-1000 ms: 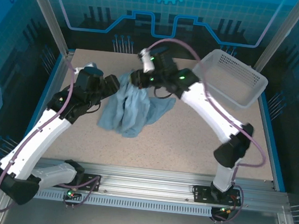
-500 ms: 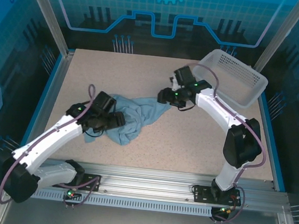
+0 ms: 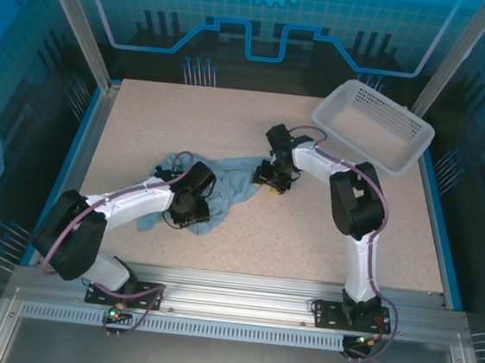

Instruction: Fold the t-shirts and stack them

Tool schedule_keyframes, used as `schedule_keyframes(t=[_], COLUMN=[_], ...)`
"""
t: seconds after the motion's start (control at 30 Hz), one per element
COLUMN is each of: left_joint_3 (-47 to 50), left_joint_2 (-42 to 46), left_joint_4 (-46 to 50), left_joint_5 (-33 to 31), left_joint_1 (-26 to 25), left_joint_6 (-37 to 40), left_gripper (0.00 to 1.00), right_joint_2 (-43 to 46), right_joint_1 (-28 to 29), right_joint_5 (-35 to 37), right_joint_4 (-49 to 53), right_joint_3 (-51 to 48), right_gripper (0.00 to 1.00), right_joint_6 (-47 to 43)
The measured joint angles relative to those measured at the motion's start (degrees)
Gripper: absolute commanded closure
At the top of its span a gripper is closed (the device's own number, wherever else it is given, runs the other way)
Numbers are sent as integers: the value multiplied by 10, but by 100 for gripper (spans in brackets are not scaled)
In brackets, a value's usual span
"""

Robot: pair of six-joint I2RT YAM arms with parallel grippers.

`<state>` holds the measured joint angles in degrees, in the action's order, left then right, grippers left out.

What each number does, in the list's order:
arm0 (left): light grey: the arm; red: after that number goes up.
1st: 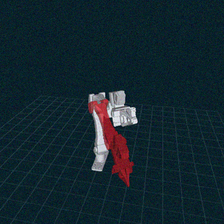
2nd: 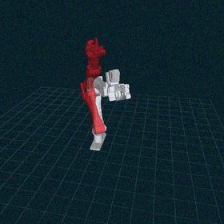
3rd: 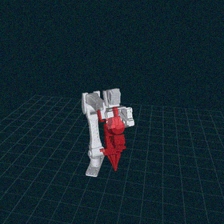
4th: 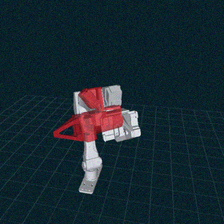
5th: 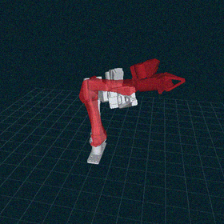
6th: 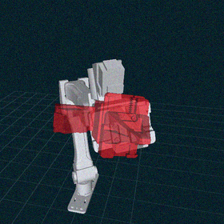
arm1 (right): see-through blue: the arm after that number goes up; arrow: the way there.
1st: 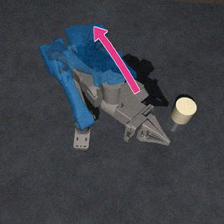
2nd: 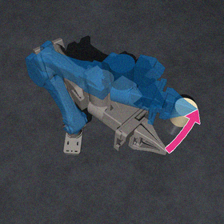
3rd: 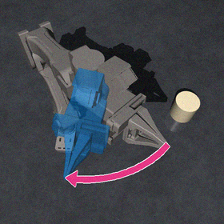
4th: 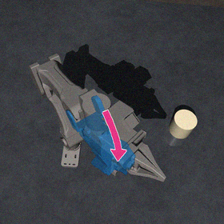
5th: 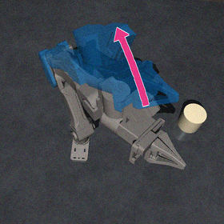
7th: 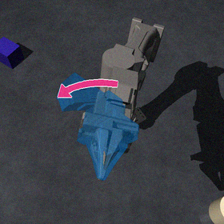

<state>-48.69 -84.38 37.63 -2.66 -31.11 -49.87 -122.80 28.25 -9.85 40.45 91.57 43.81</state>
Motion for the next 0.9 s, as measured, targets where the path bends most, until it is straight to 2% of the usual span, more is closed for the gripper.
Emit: schedule_keyframes(t=[0.07,0.1,0.13,0.33,0.5,0.67,0.9], left_joint_3=[0,0,0,-41,-130,-201,-261], left_joint_2=[-4,-3,0,99,203,267,339], left_joint_4=[-10,-12,-14,6,3,-16,-42], left_joint_5=[0,-1,-2,-18,-30,-63,-123], left_joint_1=[2,3,4,28,66,85,87], left_joint_6=[2,2,0,8,30,56,85], left_gripper=[100,100,100,100,100,100,100], right_joint_2=[-16,-22,-25,16,160,291,402], right_joint_1=[6,9,12,16,8,-14,-27], right_joint_5=[-6,-8,-9,21,54,80,92], right_joint_4=[-15,-21,-27,-32,-29,-28,-19], right_joint_3=[22,26,26,9,13,58,110], right_gripper=[88,96,100,100,100,100,100], right_joint_6=[7,11,15,22,2,-37,-91])
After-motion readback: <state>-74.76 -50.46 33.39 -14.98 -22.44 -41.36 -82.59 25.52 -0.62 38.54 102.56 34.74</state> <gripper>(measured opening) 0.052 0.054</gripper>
